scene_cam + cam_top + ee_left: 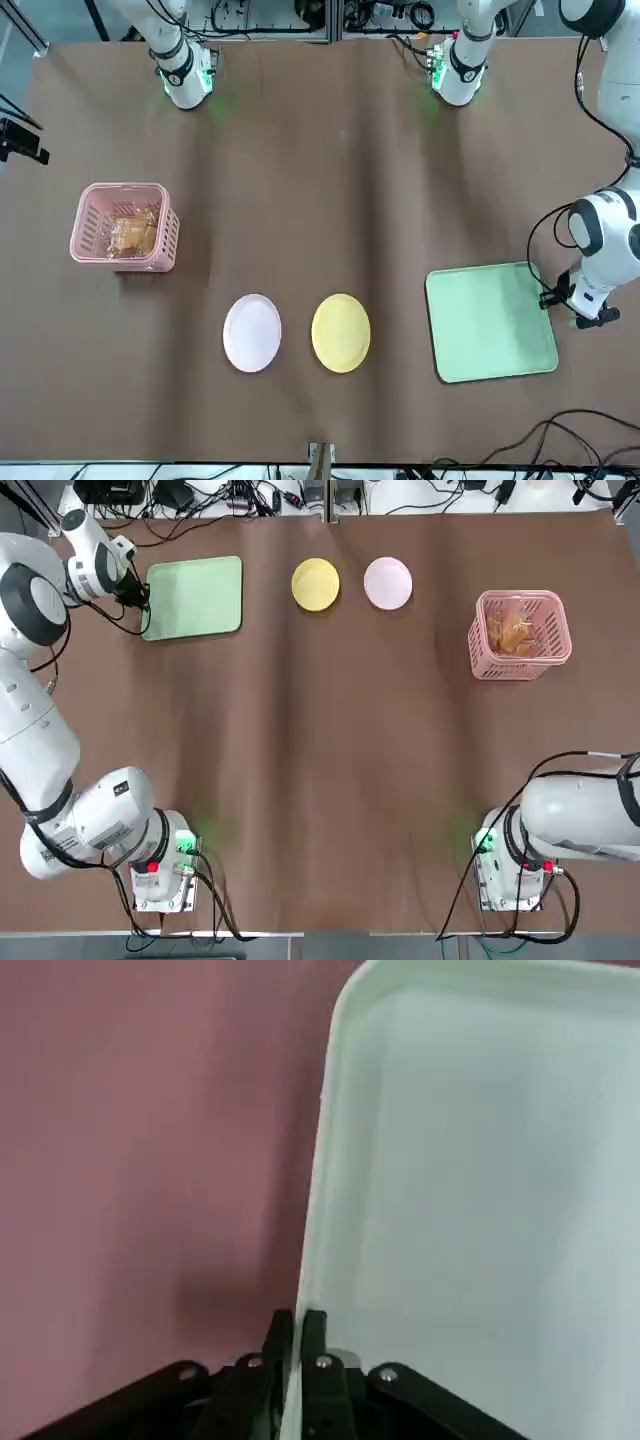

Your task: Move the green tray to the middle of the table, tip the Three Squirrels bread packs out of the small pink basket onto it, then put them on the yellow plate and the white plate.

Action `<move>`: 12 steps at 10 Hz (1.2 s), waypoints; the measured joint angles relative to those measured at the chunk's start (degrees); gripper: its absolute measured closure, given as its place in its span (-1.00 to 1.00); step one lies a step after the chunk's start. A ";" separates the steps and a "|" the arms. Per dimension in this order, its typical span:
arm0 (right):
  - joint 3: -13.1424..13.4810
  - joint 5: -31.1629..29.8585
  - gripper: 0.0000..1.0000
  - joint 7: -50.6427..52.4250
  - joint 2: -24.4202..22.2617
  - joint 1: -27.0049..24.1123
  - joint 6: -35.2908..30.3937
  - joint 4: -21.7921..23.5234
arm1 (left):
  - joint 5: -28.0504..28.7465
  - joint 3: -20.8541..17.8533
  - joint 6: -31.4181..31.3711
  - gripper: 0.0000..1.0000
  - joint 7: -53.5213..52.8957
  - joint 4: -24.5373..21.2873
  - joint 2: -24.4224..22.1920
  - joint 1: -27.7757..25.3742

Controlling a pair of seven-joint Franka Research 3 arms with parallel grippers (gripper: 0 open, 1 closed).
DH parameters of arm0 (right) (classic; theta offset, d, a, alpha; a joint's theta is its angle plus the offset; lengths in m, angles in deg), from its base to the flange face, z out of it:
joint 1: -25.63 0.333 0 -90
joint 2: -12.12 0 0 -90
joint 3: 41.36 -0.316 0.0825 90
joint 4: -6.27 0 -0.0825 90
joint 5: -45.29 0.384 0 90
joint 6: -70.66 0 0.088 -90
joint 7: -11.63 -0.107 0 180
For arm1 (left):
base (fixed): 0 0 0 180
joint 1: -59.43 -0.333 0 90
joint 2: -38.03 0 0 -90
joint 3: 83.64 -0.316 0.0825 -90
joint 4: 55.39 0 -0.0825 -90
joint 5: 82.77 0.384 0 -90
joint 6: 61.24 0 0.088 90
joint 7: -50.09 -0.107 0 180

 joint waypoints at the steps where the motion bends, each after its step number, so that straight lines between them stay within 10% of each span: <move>1: 0.01 0.00 -0.97 0.00 0.00 -0.01 0.00 0.00 | 0.00 0.01 -0.15 0.83 -0.16 -0.32 -0.17 0.00; 3: 0.01 0.00 -0.97 0.00 0.00 -0.01 0.00 0.00 | 0.01 0.01 -3.55 0.83 -0.32 -5.17 -2.57 0.00; 9: -0.05 0.02 -0.97 0.01 0.00 0.03 0.00 0.01 | 0.06 1.72 -13.58 0.83 -4.34 -39.45 -22.11 -0.07; 12: -0.09 0.02 -0.97 0.01 0.00 0.08 0.07 0.01 | 0.08 7.43 -13.62 0.85 -5.91 -44.19 -24.77 0.08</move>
